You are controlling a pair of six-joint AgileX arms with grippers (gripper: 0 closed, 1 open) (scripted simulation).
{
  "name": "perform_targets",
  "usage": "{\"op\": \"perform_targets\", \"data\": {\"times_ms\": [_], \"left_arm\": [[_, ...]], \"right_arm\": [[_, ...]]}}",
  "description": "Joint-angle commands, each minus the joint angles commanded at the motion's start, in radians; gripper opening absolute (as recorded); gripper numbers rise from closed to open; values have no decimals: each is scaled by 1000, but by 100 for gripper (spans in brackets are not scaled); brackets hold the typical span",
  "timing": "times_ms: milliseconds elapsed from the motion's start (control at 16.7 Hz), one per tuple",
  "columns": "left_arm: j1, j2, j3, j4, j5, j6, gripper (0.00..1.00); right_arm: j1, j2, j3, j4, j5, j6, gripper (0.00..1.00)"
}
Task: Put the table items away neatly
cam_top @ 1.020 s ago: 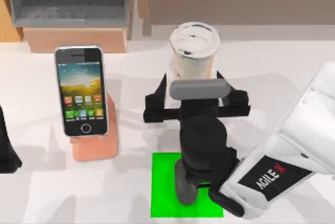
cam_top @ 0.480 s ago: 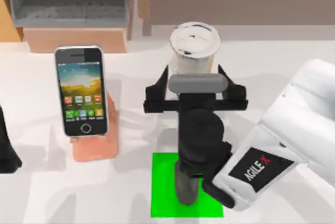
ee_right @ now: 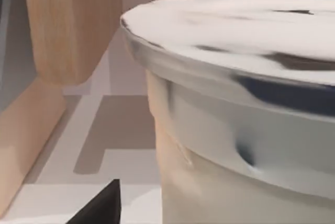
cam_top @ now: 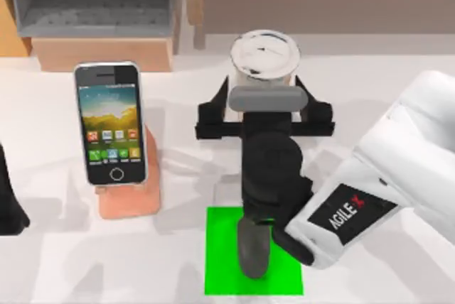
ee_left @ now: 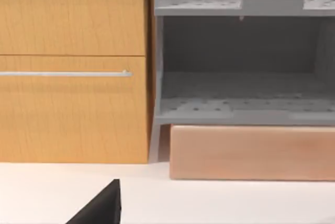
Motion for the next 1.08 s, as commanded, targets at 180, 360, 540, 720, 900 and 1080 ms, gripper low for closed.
{"op": "perform_targets", "data": {"times_ms": [180, 360, 540, 720, 900, 1080], "left_arm": [[0, 0, 0, 0, 0, 0, 100], [0, 0, 0, 0, 0, 0, 100], [0, 0, 0, 0, 0, 0, 100], [0, 0, 0, 0, 0, 0, 100], [0, 0, 0, 0, 0, 0, 100], [0, 0, 0, 0, 0, 0, 100]], "right_arm": [[-19, 11, 29, -17, -19, 0, 100], [-19, 12, 29, -17, -19, 0, 100], [-19, 12, 29, -17, -19, 0, 77], [-19, 12, 29, -17, -19, 0, 55], [-19, 12, 29, -17, -19, 0, 32], [-19, 12, 29, -17, -19, 0, 10]]}}
